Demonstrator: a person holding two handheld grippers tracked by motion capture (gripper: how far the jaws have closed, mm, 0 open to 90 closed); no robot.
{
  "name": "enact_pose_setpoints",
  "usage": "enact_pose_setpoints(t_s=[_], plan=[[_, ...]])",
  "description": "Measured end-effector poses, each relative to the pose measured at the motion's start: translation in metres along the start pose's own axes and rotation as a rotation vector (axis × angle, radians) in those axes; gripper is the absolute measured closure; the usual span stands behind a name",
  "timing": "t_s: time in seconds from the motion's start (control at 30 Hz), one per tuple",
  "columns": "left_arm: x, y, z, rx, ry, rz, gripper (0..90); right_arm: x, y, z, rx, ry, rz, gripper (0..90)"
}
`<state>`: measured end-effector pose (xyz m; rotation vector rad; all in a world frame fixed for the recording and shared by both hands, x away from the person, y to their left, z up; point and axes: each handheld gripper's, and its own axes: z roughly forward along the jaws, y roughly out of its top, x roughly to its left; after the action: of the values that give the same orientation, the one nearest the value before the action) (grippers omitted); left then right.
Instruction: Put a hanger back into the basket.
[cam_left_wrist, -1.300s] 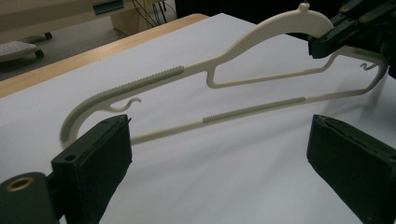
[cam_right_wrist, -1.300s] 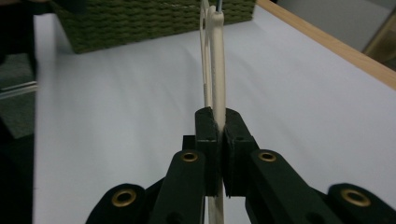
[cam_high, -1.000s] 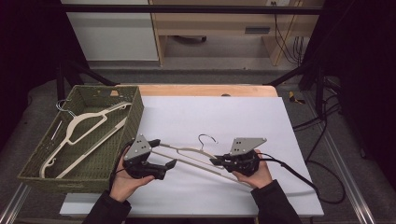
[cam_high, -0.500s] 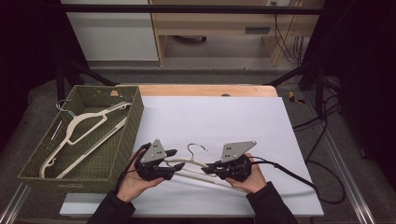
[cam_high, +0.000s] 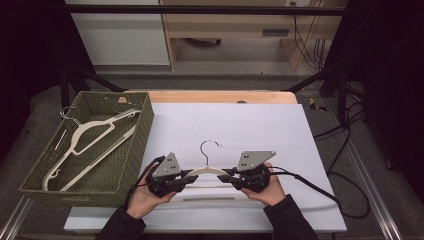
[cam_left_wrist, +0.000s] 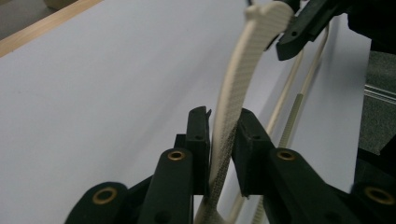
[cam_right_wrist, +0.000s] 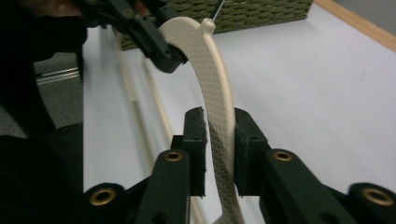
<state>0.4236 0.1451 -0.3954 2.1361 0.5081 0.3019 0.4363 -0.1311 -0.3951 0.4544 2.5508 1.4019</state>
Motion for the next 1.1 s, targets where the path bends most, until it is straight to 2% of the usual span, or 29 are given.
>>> enact_pose_setpoints(t_s=[0.03, 0.1, 0.3, 0.43, 0.5, 0.6, 0.77, 0.83, 0.9, 1.1], plan=[[-0.002, 0.0, 0.0, -0.004, -0.001, -0.008, 79.4, 0.0, 0.0, 0.0, -0.002, -0.011, 0.001, 75.2], [-0.003, 0.001, 0.0, -0.006, -0.004, -0.001, 80.3, -0.001, -0.001, 0.0, -0.008, -0.024, 0.008, 71.8], [-0.007, 0.002, 0.001, -0.013, -0.064, -0.034, 84.0, -0.002, -0.001, -0.001, -0.034, -0.073, 0.018, 63.0], [-0.009, 0.002, 0.001, -0.018, -0.066, -0.05, 85.0, -0.003, -0.002, -0.001, -0.049, -0.083, 0.021, 57.5], [-0.009, 0.002, 0.0, -0.026, -0.066, -0.063, 85.2, -0.002, -0.002, -0.001, -0.06, -0.086, 0.022, 51.2], [-0.007, 0.002, -0.005, -0.03, -0.031, -0.066, 85.4, -0.002, -0.002, -0.005, -0.093, -0.123, 0.021, 44.1], [-0.003, 0.002, -0.012, -0.048, 0.023, -0.097, 85.4, -0.007, -0.003, -0.02, -0.155, -0.175, 0.06, 32.7], [-0.002, 0.002, -0.015, -0.054, 0.049, -0.11, 85.3, -0.01, -0.005, -0.027, -0.181, -0.188, 0.088, 27.8], [0.0, 0.002, -0.018, -0.065, 0.062, -0.117, 85.3, -0.013, -0.008, -0.035, -0.192, -0.221, 0.113, 23.3], [0.002, 0.005, -0.028, -0.09, 0.084, -0.126, 85.2, -0.023, -0.022, -0.055, -0.238, -0.273, 0.219, 13.2]])
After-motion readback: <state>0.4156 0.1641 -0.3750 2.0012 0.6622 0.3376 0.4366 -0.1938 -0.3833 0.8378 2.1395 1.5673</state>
